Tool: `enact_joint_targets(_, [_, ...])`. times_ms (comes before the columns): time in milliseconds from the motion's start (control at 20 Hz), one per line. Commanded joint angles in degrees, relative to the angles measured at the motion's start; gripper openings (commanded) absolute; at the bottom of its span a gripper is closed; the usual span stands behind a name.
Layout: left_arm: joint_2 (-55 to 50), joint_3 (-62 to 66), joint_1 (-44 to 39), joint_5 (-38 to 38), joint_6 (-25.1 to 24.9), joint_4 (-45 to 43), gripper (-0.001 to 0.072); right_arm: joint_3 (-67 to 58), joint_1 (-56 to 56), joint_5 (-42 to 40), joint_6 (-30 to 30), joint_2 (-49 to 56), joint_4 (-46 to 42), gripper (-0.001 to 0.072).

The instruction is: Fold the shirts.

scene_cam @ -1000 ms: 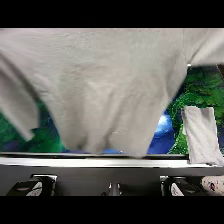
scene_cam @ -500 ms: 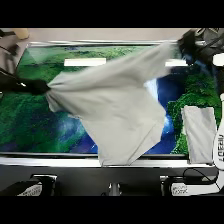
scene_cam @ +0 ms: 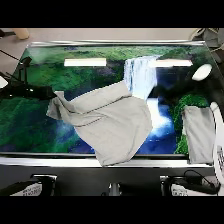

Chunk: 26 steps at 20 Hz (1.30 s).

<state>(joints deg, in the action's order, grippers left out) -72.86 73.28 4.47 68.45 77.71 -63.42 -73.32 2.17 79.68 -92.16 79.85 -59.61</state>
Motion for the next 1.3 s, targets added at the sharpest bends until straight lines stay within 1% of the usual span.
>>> enact_joint_targets(0, [-0.1,-0.1,0.5,1.6,-1.4,0.5,0.0027,24.4,-3.2,-2.7,-2.1,-10.8,-0.1,0.0689])
enact_joint_targets(100, [-0.1,-0.1,0.3,1.6,-1.4,1.2,0.0028,35.7,-3.2,-8.9,-1.6,-12.9,8.4,0.0689])
enact_joint_targets(200, [0.0,-0.1,0.1,1.6,-1.5,2.7,0.0027,42.5,-4.0,-14.6,0.8,-12.8,15.8,0.0689])
enact_joint_targets(350, [0.1,-0.1,-0.2,1.6,-1.5,4.7,0.0028,44.7,-12.2,-22.1,0.4,-12.3,16.5,0.0689])
enact_joint_targets(400, [0.2,-0.1,-0.3,1.6,-1.4,4.8,0.0028,44.7,-15.1,-25.5,-0.8,-12.0,16.9,0.0689])
enact_joint_targets(500, [0.7,-0.1,-0.3,1.7,-1.4,4.8,0.0028,44.7,-19.0,-32.5,-5.2,-10.8,17.5,0.0689])
enact_joint_targets(550, [1.1,-0.1,-0.3,1.7,-1.4,4.8,0.0028,44.7,-19.6,-34.3,-5.4,-10.3,19.5,0.0677])
enact_joint_targets(600, [1.6,-0.1,-0.2,1.7,-1.4,4.8,0.0028,44.7,-19.5,-35.4,-4.9,-9.9,22.4,0.0645])
enact_joint_targets(650, [2.1,-0.1,-0.3,1.6,-1.4,4.9,0.0028,44.3,-19.5,-36.4,-2.6,-9.9,25.3,0.0588])
enact_joint_targets(700, [2.7,-0.1,-0.3,1.4,-1.4,5.0,0.0028,43.4,-19.5,-36.5,0.9,-9.9,26.7,0.0353])
enact_joint_targets(750, [3.5,0.0,-0.3,0.9,-1.5,5.0,0.0028,42.1,-19.5,-36.2,2.0,-9.9,25.6,0.0035])
enact_joint_targets(850, [6.1,0.6,0.2,-0.8,-1.4,5.0,0.0027,36.9,-19.5,-33.8,3.1,-10.2,20.2,0.0025])
enact_joint_targets(900, [7.9,2.2,0.3,-2.1,-1.5,4.9,0.0027,31.9,-19.5,-30.5,3.7,-10.9,14.6,0.0025])
enact_joint_targets(1000, [12.4,9.2,1.2,-6.9,-1.5,4.9,0.0027,18.2,-19.5,-22.3,2.6,-14.0,-0.8,0.0025])
enact_joint_targets(1100, [17.6,19.7,2.8,-16.5,-1.0,4.9,0.0027,1.0,-18.1,-16.4,-1.9,-19.3,-15.0,0.0025])
enact_joint_targets(1200, [22.6,29.5,5.2,-27.4,-0.4,3.9,0.0026,-14.9,-15.9,-15.4,-5.7,-25.6,-26.6,0.0025])
enact_joint_targets(1250, [24.9,32.8,6.3,-31.3,-0.2,2.6,0.0027,-21.2,-14.6,-15.3,-7.9,-28.6,-31.1,0.0025])
